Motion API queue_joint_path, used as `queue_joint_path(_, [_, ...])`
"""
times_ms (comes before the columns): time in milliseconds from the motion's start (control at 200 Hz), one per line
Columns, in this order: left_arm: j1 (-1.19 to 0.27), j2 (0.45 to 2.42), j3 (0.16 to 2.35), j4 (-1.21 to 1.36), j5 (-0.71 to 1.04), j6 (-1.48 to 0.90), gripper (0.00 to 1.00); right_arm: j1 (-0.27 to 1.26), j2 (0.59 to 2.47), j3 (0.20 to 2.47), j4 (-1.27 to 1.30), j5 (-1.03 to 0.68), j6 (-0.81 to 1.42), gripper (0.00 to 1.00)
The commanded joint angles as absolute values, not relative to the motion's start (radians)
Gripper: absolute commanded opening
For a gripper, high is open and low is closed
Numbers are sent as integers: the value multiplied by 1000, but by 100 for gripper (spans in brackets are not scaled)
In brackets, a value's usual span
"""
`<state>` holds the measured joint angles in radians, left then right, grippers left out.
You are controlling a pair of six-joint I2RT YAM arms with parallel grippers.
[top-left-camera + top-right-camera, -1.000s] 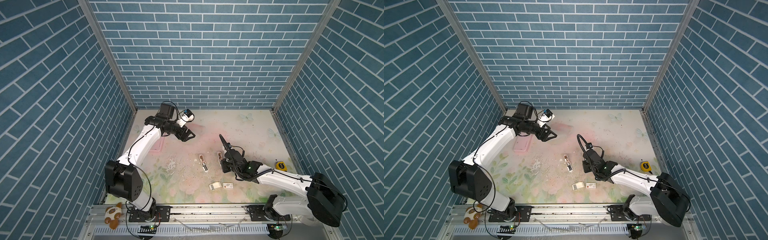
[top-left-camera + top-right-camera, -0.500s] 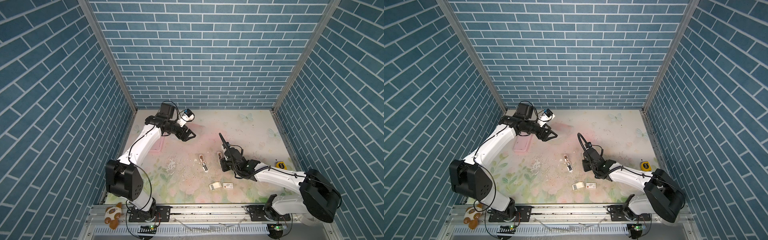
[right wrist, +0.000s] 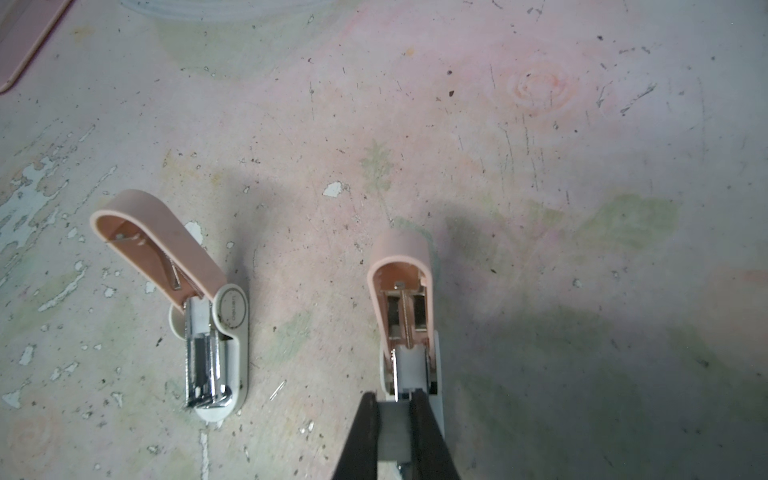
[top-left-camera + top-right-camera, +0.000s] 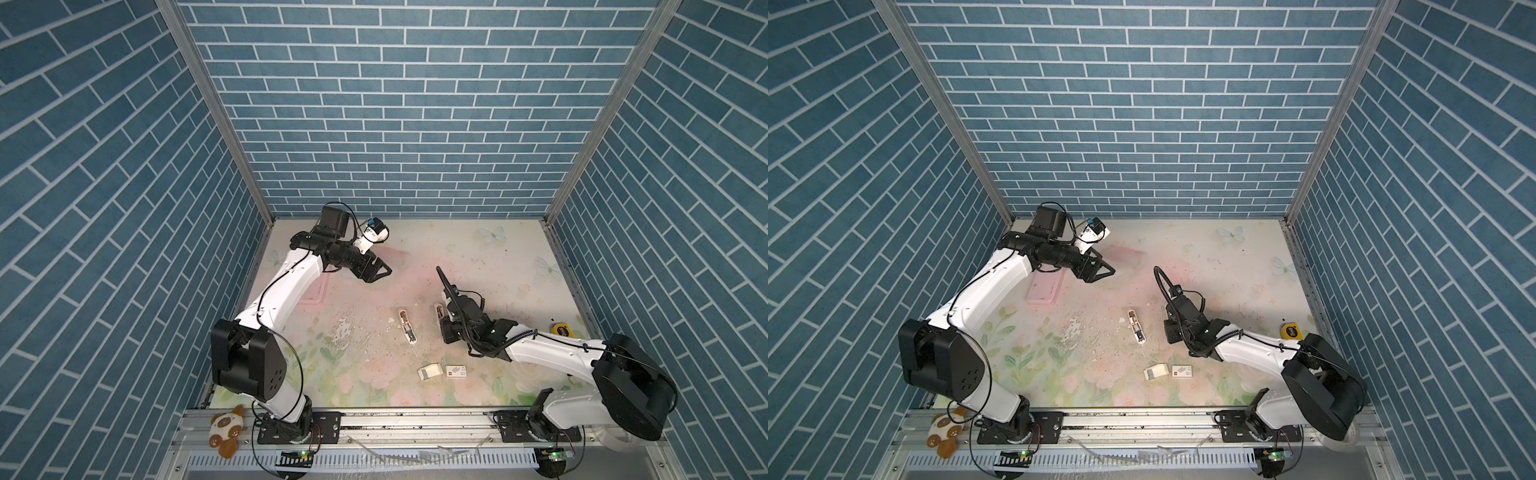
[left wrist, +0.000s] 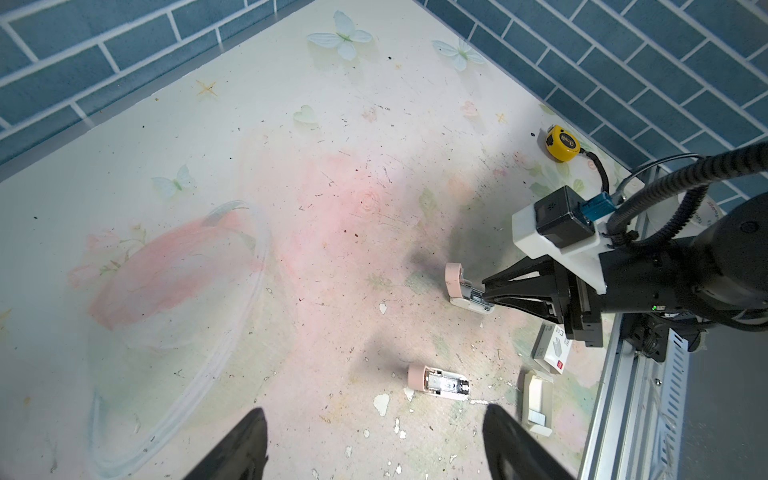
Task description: Load the staples into the stapler
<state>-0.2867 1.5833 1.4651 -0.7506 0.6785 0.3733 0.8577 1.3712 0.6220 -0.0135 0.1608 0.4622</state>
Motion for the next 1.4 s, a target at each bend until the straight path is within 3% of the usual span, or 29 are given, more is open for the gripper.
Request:
queue_joint_path(0, [-291, 1575, 1450, -756, 699, 367, 83, 852, 1385, 603, 0, 167, 428, 5])
queue_joint_path(1395, [-292, 1581, 1434, -742, 698, 364, 83, 843, 1434, 607, 5, 178, 420, 5])
